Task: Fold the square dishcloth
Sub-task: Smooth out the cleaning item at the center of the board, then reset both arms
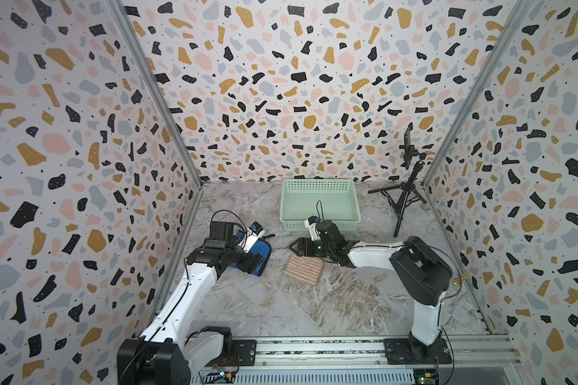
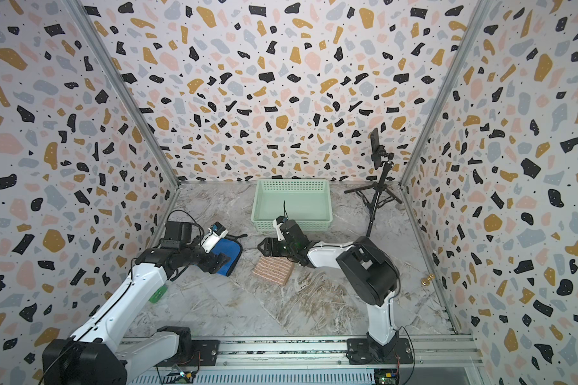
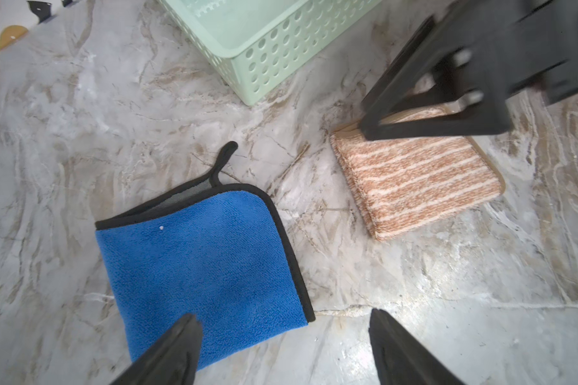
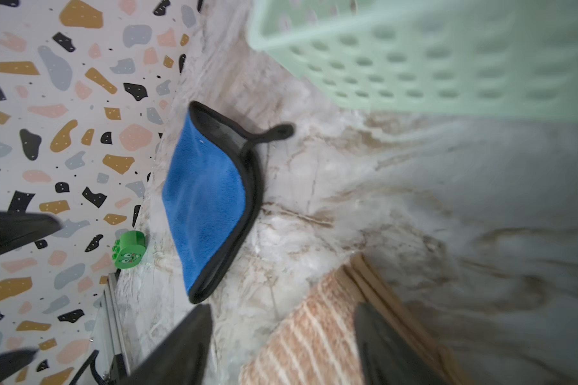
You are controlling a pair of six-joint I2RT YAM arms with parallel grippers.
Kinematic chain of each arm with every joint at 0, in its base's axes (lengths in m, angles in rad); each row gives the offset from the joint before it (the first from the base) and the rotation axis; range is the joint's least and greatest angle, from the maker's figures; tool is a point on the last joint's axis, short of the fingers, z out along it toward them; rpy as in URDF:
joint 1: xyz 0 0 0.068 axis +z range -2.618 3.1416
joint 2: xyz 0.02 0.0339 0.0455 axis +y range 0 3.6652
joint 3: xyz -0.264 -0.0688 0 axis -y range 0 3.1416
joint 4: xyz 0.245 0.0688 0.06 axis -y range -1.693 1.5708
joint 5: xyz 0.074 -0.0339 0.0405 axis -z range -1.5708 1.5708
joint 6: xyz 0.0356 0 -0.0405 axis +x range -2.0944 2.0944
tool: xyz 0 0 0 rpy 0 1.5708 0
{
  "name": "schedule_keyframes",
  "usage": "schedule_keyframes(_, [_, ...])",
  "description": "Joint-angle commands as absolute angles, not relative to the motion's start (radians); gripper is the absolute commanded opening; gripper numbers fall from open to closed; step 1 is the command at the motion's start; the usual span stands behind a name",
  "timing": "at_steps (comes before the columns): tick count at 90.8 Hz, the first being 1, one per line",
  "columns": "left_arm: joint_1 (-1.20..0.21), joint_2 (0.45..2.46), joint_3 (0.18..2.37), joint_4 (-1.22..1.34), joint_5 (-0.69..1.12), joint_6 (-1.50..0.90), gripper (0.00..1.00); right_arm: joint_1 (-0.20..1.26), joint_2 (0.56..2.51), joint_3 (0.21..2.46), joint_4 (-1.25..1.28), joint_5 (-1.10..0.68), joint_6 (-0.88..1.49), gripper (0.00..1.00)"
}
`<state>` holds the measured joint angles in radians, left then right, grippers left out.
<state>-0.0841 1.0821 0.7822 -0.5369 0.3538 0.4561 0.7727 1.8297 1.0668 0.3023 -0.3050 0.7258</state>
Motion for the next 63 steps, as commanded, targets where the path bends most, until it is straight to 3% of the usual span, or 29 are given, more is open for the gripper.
schedule_keyframes(1, [-0.071,1.062,0.735,-0.394,0.3,0.372,0.84,0.774,1.564,1.063,0.031,-0.134,0.498,1.0])
schedule_keyframes(15, [-0.059,1.077,0.638,-0.163,0.266,0.244,0.84,0.719,1.253,0.936,-0.174,0.226,0.299,1.0])
schedule_keyframes(35, [-0.057,1.058,0.37,0.388,0.233,0.127,0.85,0.398,0.869,0.627,-0.066,0.512,0.173,1.0])
schedule_keyframes(51, [-0.057,1.116,0.263,0.633,0.175,0.115,0.85,0.301,0.819,0.375,0.291,0.737,0.04,1.0])
schedule_keyframes(63, [-0.057,1.147,0.215,0.777,0.109,0.129,0.85,0.233,0.906,0.269,0.485,0.708,0.082,1.0])
